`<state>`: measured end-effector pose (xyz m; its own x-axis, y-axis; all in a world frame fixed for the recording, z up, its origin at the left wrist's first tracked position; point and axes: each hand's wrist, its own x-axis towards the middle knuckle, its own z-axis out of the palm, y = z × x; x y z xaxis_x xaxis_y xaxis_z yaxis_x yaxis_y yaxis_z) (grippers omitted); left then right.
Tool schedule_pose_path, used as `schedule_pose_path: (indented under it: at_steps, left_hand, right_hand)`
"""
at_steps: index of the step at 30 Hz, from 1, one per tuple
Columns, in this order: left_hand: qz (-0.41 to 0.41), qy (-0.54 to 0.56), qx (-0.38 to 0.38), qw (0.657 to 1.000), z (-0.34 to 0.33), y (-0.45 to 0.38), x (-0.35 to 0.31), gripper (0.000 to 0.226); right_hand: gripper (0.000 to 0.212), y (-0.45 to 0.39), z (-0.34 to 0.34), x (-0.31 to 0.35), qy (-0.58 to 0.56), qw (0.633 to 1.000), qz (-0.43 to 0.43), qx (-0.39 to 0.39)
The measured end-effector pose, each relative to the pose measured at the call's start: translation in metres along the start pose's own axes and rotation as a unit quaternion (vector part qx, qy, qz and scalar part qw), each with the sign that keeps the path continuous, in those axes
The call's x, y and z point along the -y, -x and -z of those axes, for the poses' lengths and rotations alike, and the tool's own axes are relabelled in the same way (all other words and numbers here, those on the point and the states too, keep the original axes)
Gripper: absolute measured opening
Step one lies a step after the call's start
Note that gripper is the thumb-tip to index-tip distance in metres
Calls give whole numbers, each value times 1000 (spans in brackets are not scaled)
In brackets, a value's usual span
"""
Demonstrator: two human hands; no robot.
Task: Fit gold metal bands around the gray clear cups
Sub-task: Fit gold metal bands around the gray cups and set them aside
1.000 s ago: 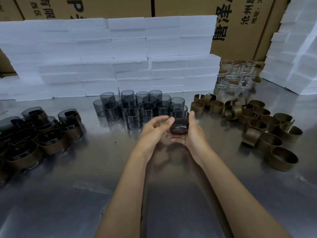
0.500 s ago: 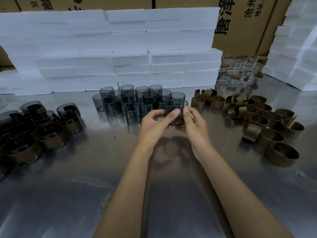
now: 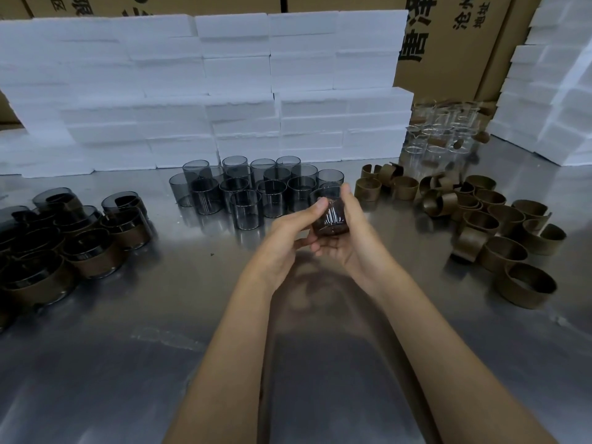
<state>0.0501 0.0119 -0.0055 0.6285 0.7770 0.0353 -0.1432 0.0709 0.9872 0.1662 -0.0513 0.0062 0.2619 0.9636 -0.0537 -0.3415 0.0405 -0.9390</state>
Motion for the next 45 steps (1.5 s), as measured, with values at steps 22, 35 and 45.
schedule_pose_path:
  at_steps: [22,35,45]
  left_hand:
    - [-25,-6,-125,992,-6,-4,2,42]
    - [-17,47,2,999,4,-4,6,39]
    - [-33,34,25,999,4,-1,5,41]
  right_hand:
    - [56,-7,2,-11,51,988,69,-128]
    - [76,-2,0,-7,43,998,37,-20]
    - [48,-4,5,0,-60,997,4,-38]
